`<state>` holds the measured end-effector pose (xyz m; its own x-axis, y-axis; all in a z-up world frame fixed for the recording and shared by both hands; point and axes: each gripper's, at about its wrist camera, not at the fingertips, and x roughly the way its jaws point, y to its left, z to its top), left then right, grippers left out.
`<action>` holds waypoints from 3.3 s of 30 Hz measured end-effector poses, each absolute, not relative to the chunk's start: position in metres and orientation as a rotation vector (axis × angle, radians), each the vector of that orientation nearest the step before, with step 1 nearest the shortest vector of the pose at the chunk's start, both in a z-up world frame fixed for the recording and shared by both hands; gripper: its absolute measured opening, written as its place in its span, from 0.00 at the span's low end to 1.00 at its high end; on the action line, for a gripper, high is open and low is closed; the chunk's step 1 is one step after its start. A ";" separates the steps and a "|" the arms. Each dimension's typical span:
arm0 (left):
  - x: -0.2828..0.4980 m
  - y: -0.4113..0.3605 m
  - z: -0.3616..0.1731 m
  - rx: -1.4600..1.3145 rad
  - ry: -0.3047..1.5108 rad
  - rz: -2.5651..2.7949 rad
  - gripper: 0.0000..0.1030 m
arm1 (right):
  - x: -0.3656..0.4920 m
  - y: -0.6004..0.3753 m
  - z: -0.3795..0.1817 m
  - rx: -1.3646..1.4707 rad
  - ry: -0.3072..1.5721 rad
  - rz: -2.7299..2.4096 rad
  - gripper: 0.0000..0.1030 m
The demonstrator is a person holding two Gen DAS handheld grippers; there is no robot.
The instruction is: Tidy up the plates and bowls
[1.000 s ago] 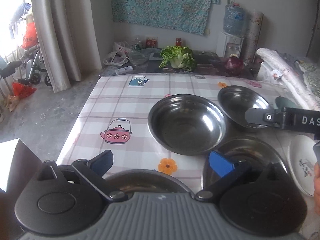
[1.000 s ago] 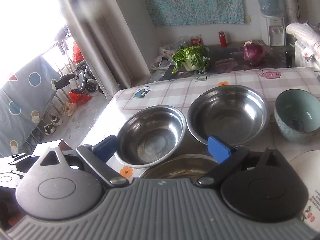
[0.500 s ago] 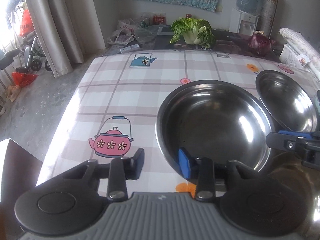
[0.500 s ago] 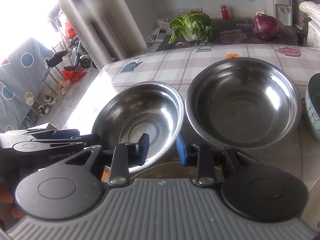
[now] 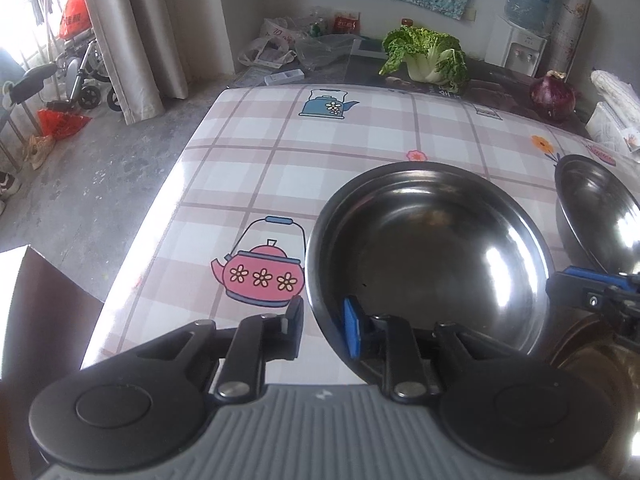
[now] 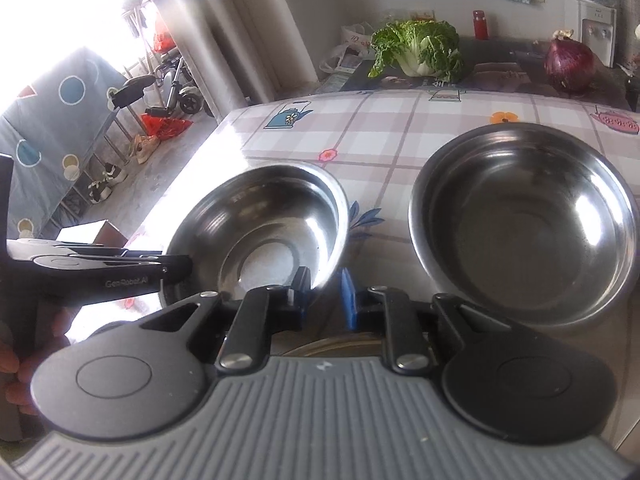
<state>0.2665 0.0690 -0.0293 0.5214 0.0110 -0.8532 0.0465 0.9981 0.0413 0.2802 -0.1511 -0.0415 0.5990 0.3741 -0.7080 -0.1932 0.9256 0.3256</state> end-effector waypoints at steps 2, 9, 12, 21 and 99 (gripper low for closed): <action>0.269 0.071 -0.028 0.062 1.022 -0.018 0.26 | 0.287 -0.153 -0.041 0.239 0.873 0.323 0.18; 0.284 0.062 -0.033 0.095 1.034 -0.034 0.36 | 0.304 -0.149 -0.045 0.200 0.861 0.302 0.17; 0.289 0.062 -0.040 0.062 1.065 -0.050 0.36 | 0.306 -0.146 -0.047 0.203 0.865 0.311 0.15; 0.284 0.054 -0.036 0.108 1.035 -0.023 0.34 | 0.305 -0.141 -0.047 0.185 0.856 0.315 0.14; 0.300 -0.128 0.010 0.212 0.921 -0.243 0.25 | 0.258 -0.329 -0.012 0.357 0.743 0.072 0.14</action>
